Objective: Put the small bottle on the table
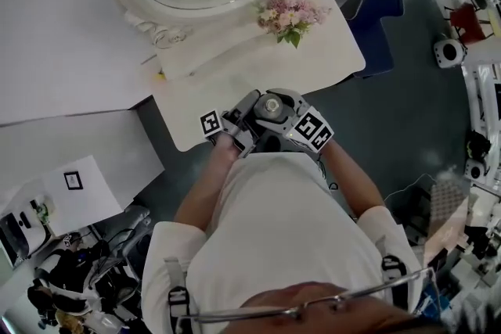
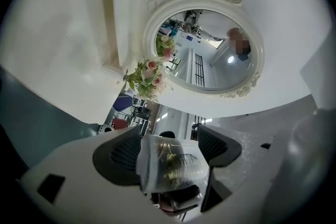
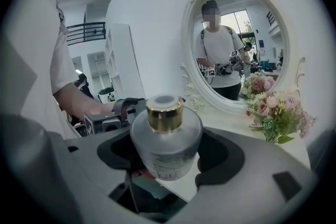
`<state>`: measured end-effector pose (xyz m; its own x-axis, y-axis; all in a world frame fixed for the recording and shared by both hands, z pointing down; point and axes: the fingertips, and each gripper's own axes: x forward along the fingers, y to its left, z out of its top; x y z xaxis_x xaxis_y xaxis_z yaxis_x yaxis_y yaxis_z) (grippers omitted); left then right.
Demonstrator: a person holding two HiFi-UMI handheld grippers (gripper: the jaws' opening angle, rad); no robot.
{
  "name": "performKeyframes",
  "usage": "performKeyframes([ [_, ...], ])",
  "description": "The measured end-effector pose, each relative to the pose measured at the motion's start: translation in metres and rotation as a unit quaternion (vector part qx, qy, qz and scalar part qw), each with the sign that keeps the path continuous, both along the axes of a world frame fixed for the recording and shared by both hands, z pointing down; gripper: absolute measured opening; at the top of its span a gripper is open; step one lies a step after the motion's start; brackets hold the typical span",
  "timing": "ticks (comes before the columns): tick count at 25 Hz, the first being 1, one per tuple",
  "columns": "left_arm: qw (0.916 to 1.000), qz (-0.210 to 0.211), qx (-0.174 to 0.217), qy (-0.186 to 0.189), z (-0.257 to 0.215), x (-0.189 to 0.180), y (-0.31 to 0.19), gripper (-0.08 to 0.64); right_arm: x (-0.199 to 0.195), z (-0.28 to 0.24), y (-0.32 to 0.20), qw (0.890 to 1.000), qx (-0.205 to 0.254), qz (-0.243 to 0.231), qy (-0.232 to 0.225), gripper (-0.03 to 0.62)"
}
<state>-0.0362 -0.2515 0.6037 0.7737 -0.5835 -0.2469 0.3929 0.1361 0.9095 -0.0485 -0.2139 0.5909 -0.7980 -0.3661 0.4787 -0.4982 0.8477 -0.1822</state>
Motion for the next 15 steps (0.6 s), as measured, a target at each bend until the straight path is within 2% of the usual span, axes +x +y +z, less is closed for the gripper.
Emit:
performKeyframes([
  [6, 0.9991, 0.042, -0.013, -0.002, 0.015, -0.006, -0.023, 0.333, 0.003, 0.018, -0.036, 0.999, -0.016, 0.047, 0.013, 0.342],
  [15, 0.9944, 0.099, -0.022, -0.030, 0.037, -0.009, -0.040, 0.333, 0.015, 0.049, -0.069, 0.992, -0.038, 0.116, 0.016, 0.342],
])
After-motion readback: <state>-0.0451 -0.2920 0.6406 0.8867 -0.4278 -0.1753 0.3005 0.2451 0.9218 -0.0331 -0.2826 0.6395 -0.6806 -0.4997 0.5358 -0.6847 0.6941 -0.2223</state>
